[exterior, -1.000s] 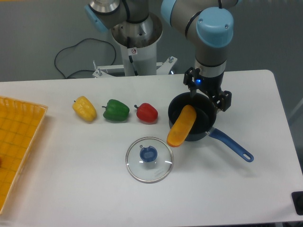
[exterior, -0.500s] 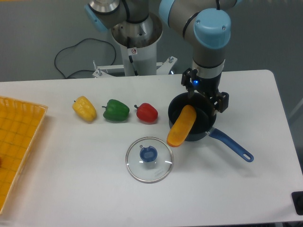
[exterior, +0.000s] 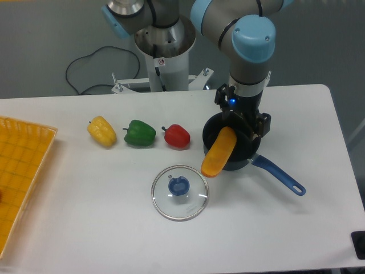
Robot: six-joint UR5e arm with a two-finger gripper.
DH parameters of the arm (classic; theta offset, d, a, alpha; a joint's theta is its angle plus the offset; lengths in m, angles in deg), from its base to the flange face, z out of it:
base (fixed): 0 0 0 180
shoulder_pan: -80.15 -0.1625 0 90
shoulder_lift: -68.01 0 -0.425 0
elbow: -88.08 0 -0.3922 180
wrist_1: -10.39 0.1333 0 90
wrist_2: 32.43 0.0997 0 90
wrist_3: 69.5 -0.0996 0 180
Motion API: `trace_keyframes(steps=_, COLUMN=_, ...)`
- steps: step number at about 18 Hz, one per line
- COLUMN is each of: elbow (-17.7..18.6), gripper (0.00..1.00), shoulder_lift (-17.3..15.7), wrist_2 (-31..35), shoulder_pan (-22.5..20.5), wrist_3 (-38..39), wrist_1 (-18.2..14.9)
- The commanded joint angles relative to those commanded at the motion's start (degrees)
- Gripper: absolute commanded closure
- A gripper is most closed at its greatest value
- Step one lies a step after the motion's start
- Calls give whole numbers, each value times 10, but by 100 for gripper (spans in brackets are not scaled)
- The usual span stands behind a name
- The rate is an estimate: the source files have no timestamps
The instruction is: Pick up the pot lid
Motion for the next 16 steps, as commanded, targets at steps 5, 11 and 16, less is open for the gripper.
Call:
trace_keyframes(steps=5, elbow=-5, gripper=0, shoulder_lift=4, wrist_2=-55, shoulder_pan=1, wrist_3=133, wrist_1=5)
trace_keyframes(steps=11, elbow=-9, gripper=0, shoulder_lift=9, wrist_2=-141, shoulder_pan=0, wrist_3=269, wrist_1=52)
trace_keyframes(steps=16, elbow=-23, gripper=0, shoulder_lift=29, wrist_2=-152, shoulder_pan=18, wrist_3=365, wrist_1=84)
